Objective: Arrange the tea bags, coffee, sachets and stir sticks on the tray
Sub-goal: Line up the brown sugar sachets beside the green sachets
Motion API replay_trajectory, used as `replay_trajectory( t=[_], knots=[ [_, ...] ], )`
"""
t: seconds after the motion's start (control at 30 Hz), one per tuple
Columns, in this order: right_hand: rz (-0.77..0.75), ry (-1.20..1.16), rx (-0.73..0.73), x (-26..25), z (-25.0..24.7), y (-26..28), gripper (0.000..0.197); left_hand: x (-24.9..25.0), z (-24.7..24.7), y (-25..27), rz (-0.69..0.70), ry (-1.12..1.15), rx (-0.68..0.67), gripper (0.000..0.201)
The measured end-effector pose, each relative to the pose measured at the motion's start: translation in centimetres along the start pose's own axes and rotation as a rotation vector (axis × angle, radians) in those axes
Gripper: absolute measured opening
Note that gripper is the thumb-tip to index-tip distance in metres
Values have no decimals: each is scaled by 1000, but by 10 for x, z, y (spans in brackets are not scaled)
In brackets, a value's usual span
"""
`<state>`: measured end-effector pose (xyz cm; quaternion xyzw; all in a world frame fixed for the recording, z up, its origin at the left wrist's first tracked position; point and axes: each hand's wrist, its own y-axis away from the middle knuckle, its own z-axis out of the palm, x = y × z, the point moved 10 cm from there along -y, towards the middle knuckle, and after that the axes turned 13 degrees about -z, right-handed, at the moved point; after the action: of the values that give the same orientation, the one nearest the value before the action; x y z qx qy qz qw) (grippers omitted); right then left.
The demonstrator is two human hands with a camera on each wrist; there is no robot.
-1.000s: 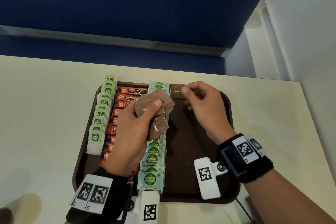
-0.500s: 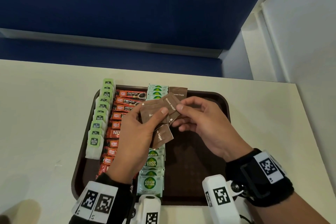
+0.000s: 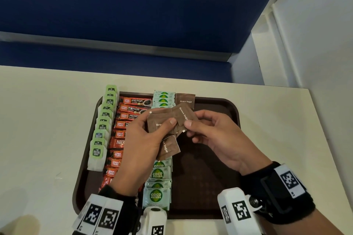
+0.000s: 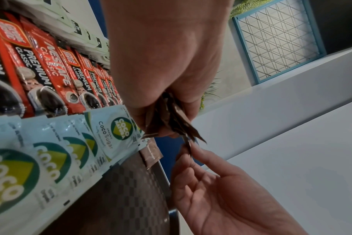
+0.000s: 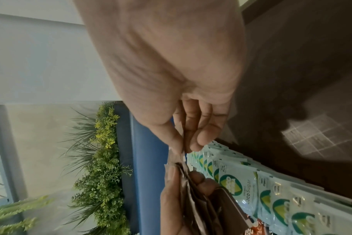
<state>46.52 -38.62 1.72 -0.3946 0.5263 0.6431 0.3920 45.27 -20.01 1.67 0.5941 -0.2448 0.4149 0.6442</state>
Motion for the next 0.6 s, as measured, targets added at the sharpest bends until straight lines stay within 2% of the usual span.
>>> replay_trajectory(
  t=[0.13,0.27,0.4,0.5,0.6],
  knots=[
    [-88,86,75,-9,-12,-5,21,-6,0,-1,-41,23,-3,25],
    [-230,459,232,-18,-42,-20,16,-10,-9,-1,-71,71,23,24],
    [-301,723,203,-14,-45,-44,14,-12,-17,-1,-82,82,36,24],
    [-347,811,203,-15,-38,-55,14,-12,-23,-1,-79,74,54,24],
    [-415,787,251,-15,-32,-60,25,-12,-24,0,-80,80,52,24]
  ],
)
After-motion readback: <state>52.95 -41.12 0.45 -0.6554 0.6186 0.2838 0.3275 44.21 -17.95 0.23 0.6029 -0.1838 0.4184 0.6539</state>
